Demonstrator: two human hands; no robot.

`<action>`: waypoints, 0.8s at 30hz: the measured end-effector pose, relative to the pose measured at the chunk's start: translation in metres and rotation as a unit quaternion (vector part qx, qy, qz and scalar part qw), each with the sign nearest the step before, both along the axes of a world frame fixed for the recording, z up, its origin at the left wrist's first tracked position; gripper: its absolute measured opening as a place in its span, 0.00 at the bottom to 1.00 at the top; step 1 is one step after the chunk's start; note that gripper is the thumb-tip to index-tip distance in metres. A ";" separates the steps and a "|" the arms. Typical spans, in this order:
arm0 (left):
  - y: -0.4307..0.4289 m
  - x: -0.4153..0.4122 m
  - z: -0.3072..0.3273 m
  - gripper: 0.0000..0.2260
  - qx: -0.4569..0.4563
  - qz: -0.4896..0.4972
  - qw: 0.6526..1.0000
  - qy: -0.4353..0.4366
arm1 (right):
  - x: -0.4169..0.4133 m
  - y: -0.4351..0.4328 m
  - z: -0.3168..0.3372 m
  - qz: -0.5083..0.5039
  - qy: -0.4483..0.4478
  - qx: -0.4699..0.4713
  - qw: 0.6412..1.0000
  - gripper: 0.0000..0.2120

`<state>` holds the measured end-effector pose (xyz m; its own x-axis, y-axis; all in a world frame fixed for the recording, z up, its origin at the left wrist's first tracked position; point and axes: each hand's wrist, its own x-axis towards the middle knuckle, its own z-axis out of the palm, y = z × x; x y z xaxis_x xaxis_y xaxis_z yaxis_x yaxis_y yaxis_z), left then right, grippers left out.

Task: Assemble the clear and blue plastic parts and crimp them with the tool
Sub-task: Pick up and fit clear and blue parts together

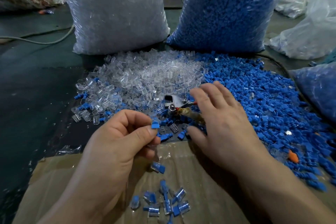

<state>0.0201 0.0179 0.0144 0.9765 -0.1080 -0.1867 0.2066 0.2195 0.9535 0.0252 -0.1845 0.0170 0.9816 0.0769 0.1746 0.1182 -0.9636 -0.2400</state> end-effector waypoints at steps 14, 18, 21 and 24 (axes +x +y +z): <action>0.002 0.002 -0.004 0.15 0.080 0.018 0.996 -0.036 | 0.008 -0.004 0.003 -0.024 0.055 -0.086 0.994 0.27; 0.002 0.002 -0.004 0.15 0.080 0.021 0.996 -0.034 | 0.009 -0.003 0.007 -0.027 0.047 -0.069 0.996 0.22; 0.002 0.003 -0.002 0.13 0.070 0.029 0.997 -0.022 | 0.007 -0.005 0.011 -0.025 0.007 -0.042 0.999 0.20; 0.002 0.003 0.001 0.07 0.032 0.031 0.999 -0.010 | -0.001 -0.006 0.017 0.009 -0.070 0.039 0.997 0.24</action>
